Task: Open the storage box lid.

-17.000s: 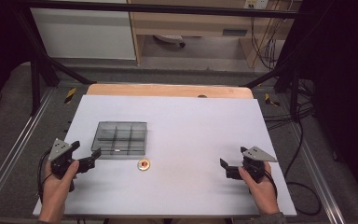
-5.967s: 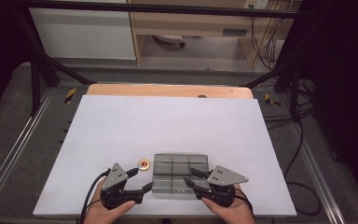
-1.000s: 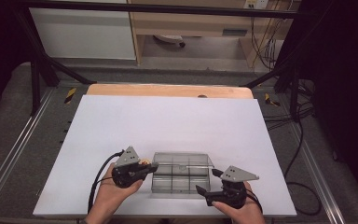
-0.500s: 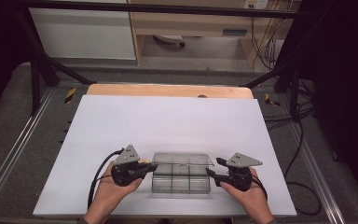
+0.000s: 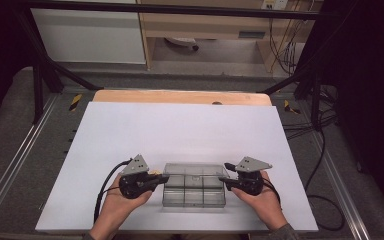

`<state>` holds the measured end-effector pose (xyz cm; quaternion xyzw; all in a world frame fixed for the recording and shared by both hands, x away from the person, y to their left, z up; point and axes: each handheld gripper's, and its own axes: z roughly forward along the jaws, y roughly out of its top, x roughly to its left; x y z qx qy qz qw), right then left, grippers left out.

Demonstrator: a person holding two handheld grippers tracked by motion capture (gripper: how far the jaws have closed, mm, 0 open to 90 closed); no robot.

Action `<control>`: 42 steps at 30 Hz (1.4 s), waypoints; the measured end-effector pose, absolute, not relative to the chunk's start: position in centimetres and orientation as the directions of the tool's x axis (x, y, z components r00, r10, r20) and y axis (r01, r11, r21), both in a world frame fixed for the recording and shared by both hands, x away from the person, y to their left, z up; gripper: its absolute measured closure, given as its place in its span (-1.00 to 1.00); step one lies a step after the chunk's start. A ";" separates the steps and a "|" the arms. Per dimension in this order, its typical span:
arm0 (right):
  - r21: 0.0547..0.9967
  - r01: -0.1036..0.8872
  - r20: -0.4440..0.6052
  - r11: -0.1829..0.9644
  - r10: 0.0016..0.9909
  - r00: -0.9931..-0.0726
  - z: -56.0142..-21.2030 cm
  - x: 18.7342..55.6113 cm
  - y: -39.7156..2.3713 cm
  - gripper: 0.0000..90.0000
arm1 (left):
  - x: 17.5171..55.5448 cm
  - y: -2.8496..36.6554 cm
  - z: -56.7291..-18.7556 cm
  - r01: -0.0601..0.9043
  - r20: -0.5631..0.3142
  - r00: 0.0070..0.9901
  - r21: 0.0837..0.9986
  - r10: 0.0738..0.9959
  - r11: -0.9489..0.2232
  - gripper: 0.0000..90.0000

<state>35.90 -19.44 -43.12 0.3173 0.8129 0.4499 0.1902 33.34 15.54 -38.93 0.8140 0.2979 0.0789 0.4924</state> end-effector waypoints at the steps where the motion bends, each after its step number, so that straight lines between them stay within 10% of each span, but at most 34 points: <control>1: 0.851 0.345 -0.025 0.395 0.687 -0.726 -43.1 36.0 -19.4 0.17 | 33.3 15.5 -39.0 0.409 -0.166 0.811 0.847 0.561 -0.340 1.00; 42: 0.846 0.319 -0.059 0.427 0.670 -0.740 -42.8 37.4 -18.8 0.50 | 34.6 18.1 -41.2 0.431 -0.037 0.727 0.803 0.686 -0.412 1.00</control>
